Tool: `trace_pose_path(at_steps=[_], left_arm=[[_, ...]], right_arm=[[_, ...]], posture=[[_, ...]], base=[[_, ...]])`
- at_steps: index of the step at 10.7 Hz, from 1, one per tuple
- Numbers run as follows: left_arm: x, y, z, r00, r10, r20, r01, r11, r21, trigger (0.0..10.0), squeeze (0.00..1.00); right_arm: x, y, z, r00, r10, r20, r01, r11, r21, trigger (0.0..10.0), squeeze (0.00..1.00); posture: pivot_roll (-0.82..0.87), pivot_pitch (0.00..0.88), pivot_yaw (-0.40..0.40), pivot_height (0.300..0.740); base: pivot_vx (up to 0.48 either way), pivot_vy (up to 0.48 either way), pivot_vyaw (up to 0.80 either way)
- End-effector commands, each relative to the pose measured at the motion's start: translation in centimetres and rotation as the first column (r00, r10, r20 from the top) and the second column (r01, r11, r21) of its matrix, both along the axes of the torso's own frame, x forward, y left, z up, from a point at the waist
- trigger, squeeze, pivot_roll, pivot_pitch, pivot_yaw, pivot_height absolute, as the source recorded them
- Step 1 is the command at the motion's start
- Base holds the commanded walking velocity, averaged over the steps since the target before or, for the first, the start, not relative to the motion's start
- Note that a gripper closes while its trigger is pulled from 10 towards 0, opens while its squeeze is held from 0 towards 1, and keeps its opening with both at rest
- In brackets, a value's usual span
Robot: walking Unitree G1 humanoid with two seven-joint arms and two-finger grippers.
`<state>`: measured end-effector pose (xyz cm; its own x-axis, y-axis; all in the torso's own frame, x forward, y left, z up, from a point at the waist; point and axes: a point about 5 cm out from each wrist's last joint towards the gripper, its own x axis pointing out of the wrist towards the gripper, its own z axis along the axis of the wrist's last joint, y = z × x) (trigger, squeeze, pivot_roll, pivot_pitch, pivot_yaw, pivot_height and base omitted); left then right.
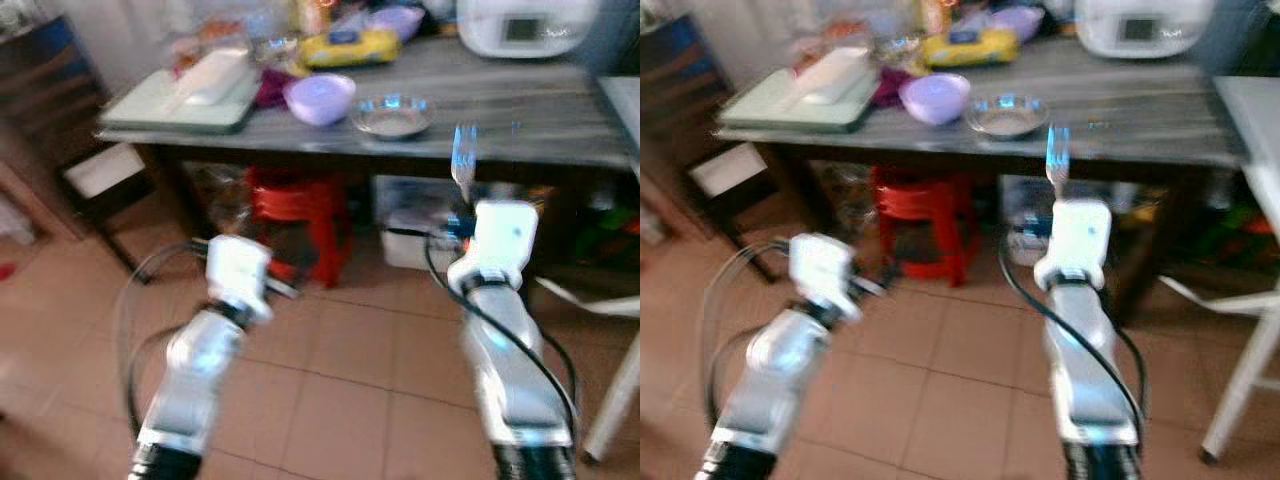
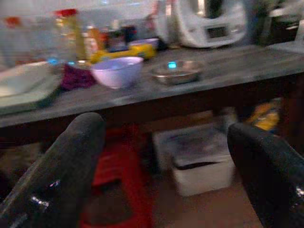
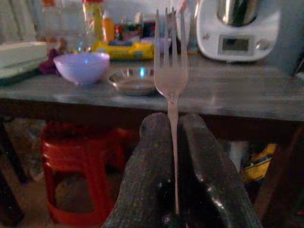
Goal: Setting the table
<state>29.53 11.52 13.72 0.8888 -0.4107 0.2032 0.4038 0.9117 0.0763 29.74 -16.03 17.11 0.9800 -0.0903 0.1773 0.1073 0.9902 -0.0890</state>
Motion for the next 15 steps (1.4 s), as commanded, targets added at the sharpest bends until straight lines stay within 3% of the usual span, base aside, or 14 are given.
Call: trace_pose_path(at_steps=[1,3,6,10,15], left_arm=[[0.0,0.3,-0.1,1.000,0.019,0.001,-0.019,1.000,0.010,10.0,0.00],[-0.8,1.8,-0.8,0.998,0.059,-0.022,-0.059,0.998,0.021,10.0,0.00],[-2.3,2.1,-2.0,0.994,0.093,-0.064,-0.093,0.996,0.009,10.0,0.00],[-4.5,6.1,-3.5,0.960,0.252,-0.122,-0.246,0.967,0.059,10.0,0.00],[-4.1,4.4,-2.5,0.986,0.141,-0.095,-0.138,0.990,0.031,10.0,0.00]], right_arm=[[-0.5,-0.4,0.5,1.000,-0.010,0.029,0.010,1.000,-0.009,10.0,0.00],[-1.9,-1.1,-0.1,0.999,-0.034,0.031,0.036,0.997,-0.070,10.0,0.00],[-2.8,-1.7,-0.6,0.998,-0.054,0.011,0.054,0.997,-0.053,10.0,0.00],[-5.4,-2.9,-2.4,0.995,-0.096,-0.042,0.092,0.992,-0.084,10.0,0.00],[-6.1,-3.1,-2.7,0.992,-0.121,-0.046,0.116,0.989,-0.097,10.0,0.00]], posture=[[-0.16,0.102,0.094,0.740],[-0.16,0.100,0.091,0.740],[-0.17,0.097,0.091,0.740],[-0.16,0.087,0.087,0.740],[-0.17,0.092,0.105,0.740]], base=[[0.247,0.000,0.46],[0.000,0.000,0.22],[0.000,0.000,-0.14],[0.000,0.000,0.00],[0.059,0.000,-0.60]])
